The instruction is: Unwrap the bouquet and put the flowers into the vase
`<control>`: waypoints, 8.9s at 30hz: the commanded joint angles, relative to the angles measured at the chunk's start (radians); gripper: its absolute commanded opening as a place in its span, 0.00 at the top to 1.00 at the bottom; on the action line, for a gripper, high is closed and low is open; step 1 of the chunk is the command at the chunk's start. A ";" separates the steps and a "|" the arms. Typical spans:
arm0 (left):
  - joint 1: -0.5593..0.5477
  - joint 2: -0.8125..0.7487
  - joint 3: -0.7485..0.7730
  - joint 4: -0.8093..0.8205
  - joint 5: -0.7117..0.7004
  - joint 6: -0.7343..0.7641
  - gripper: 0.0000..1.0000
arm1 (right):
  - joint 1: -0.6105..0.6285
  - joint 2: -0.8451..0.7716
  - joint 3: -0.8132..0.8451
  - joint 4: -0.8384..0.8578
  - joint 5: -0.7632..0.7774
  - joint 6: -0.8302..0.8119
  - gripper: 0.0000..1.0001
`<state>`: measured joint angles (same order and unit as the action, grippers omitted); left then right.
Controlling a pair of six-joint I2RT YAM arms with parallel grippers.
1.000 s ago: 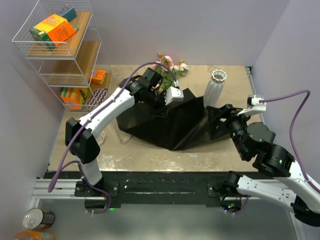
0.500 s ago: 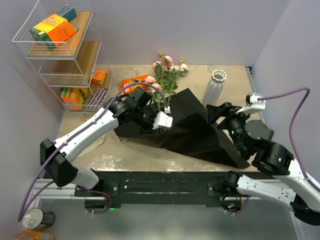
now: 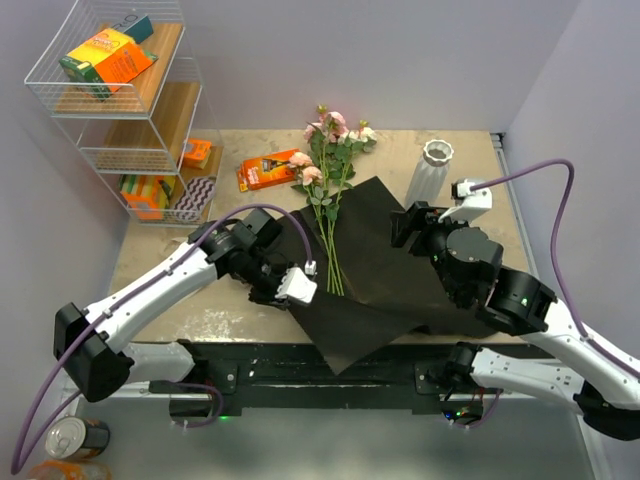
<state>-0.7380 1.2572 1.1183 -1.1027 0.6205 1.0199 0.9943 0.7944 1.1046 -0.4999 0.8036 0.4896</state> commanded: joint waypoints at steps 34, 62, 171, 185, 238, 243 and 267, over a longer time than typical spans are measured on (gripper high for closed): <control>0.379 0.283 0.141 0.517 -0.280 -0.652 0.04 | -0.181 0.653 0.161 0.257 -0.311 -0.112 0.44; 0.459 0.306 0.005 0.624 -0.367 -0.644 0.07 | -0.379 1.397 0.667 0.241 -0.527 -0.218 0.63; 0.463 0.231 0.006 0.577 -0.354 -0.586 0.06 | -0.608 0.855 0.653 1.618 -0.066 -1.105 1.00; 0.470 0.245 0.038 0.541 -0.338 -0.563 0.06 | -0.643 0.870 0.555 1.761 -0.095 -1.234 1.00; 0.473 0.188 0.048 0.506 -0.321 -0.598 0.06 | -0.470 0.867 0.484 0.382 -0.601 -0.545 0.56; 0.473 0.183 0.028 0.512 -0.315 -0.603 0.06 | -0.468 1.065 0.578 0.293 -0.659 -0.497 0.75; 0.555 0.245 0.021 0.577 -0.271 -0.652 0.06 | -0.345 1.322 0.506 0.388 -0.820 -0.447 0.56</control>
<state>-0.2153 1.5078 1.1133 -0.5591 0.3107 0.3939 0.6498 2.0548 1.5394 -0.1219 -0.0051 0.0246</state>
